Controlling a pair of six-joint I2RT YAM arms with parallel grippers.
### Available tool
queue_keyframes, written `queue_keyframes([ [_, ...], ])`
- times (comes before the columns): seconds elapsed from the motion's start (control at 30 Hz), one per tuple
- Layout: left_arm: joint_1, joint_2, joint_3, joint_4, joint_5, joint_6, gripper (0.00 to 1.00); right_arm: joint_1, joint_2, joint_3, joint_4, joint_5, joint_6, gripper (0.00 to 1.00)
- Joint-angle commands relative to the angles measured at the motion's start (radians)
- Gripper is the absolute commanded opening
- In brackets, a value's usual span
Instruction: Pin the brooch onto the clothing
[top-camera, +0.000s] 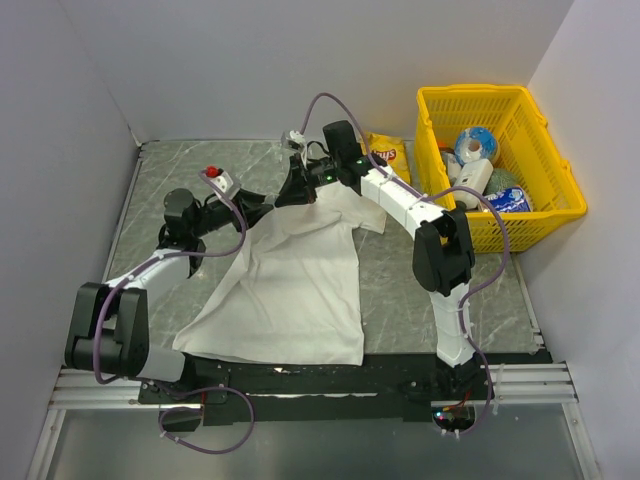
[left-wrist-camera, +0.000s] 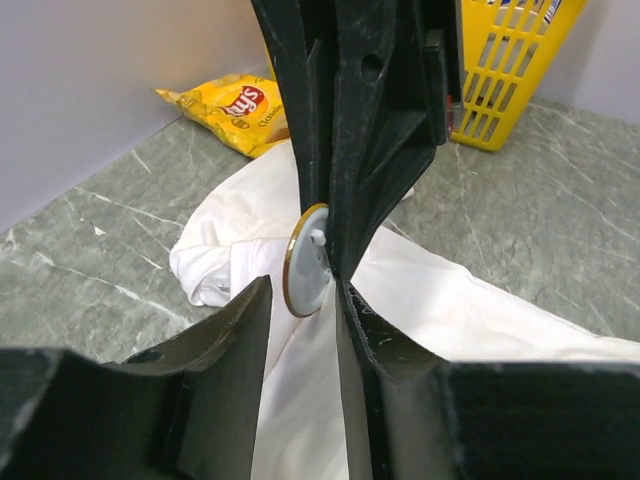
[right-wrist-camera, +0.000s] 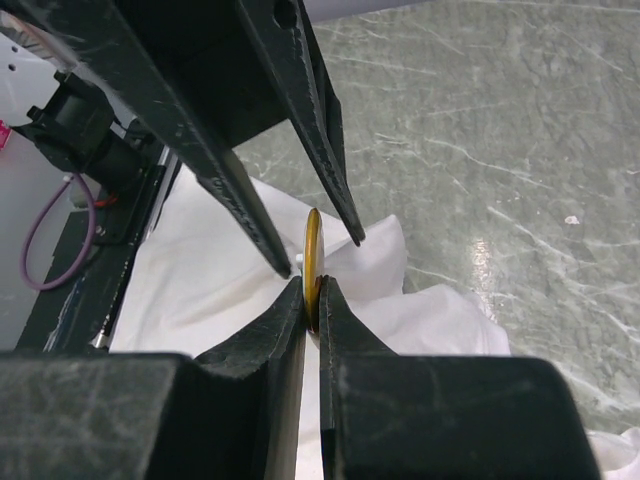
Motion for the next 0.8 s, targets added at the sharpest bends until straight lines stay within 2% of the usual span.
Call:
queue_keyframes([
  [0.0, 0.007, 0.035, 0.047, 0.127, 0.064, -0.024, 0.34, 0.006, -0.088, 0.010, 0.011, -0.040, -0.018, 0.07],
  [0.13, 0.006, 0.064, 0.070, 0.144, 0.088, -0.042, 0.23, 0.006, -0.083, 0.011, 0.006, -0.045, -0.019, 0.07],
  [0.27, 0.007, 0.082, 0.082, 0.164, 0.113, -0.059, 0.01, 0.008, -0.080, 0.011, 0.003, -0.039, -0.019, 0.07],
  [0.47, 0.007, 0.067, 0.073, 0.150, 0.087, -0.047, 0.01, 0.008, -0.091, 0.000, 0.026, -0.007, 0.001, 0.11],
  [0.5, 0.009, 0.062, 0.065, 0.150, 0.078, -0.045, 0.01, 0.008, -0.092, -0.006, 0.029, 0.003, 0.001, 0.15],
  [0.53, 0.007, 0.058, 0.062, 0.147, 0.069, -0.042, 0.01, 0.008, -0.095, -0.010, 0.034, 0.012, 0.005, 0.31],
  [0.6, 0.007, 0.046, 0.056, 0.136, 0.047, -0.028, 0.01, 0.006, -0.107, -0.030, 0.054, 0.032, 0.007, 0.46],
  [0.7, 0.007, 0.038, 0.061, 0.104, 0.021, -0.002, 0.01, 0.008, -0.126, -0.056, 0.077, 0.052, 0.012, 0.59],
  [0.77, 0.007, 0.035, 0.064, 0.082, 0.009, 0.008, 0.01, 0.006, -0.132, -0.058, 0.075, 0.061, 0.007, 0.63],
])
